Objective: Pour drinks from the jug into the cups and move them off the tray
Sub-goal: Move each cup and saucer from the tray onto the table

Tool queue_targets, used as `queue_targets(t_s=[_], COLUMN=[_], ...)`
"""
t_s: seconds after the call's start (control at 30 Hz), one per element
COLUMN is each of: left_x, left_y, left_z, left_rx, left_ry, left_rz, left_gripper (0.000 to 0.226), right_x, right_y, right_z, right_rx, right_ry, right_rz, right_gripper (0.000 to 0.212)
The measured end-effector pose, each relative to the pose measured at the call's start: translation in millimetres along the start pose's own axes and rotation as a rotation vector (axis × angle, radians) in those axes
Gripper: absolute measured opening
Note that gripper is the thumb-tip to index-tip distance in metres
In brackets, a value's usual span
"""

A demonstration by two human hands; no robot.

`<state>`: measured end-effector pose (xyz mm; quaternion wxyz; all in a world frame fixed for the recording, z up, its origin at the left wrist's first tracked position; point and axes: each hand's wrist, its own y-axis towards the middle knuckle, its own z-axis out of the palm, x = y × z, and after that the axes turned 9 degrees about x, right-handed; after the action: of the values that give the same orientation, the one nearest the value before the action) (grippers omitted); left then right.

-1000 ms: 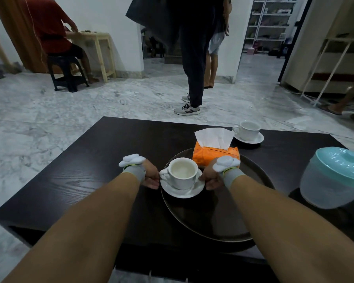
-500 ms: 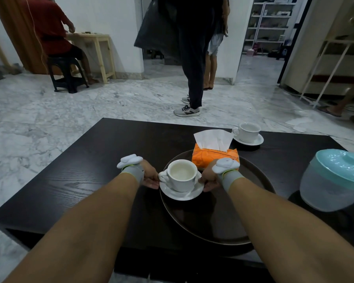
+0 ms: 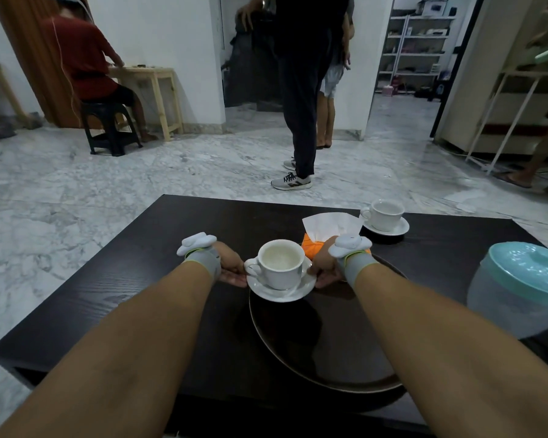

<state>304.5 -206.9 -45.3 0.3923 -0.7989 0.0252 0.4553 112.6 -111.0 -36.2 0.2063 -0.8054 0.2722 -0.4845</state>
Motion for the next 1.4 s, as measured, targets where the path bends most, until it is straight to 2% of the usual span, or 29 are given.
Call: queue_targets(t_s=[0.17, 0.4, 0.6, 0.73, 1.03, 1.23, 1.4], left_x=[-17, -38, -57, -69, -99, -116, -120], left_y=[3, 15, 40, 63, 121, 162, 195], left_z=[-15, -35, -49, -54, -57, -56, -52], left_rx=[-0.015, -0.056, -0.072, -0.061, -0.025, -0.019, -0.018], left_ry=[-0.044, -0.098, -0.090, -0.144, -0.169, -0.174, -0.194], left_rz=[0.027, 0.084, 0.082, 0.093, 0.089, 0.093, 0.092], left_gripper=[0.012, 0.016, 0.013, 0.015, 0.014, 0.015, 0.015], right_x=[19, 45, 66, 74, 87, 85, 81], right_y=[-2, 13, 22, 40, 86, 120, 140], right_z=[-6, -20, -34, -44, -72, -90, -97], right_rx=[-0.019, -0.008, -0.056, -0.064, -0.072, -0.042, -0.036], right_ry=[-0.007, -0.009, 0.009, -0.019, 0.002, 0.151, 0.124], right_rz=[-0.013, 0.004, -0.053, -0.057, -0.040, -0.060, -0.046], right_gripper=[0.031, 0.029, 0.010, 0.027, 0.029, 0.031, 0.033])
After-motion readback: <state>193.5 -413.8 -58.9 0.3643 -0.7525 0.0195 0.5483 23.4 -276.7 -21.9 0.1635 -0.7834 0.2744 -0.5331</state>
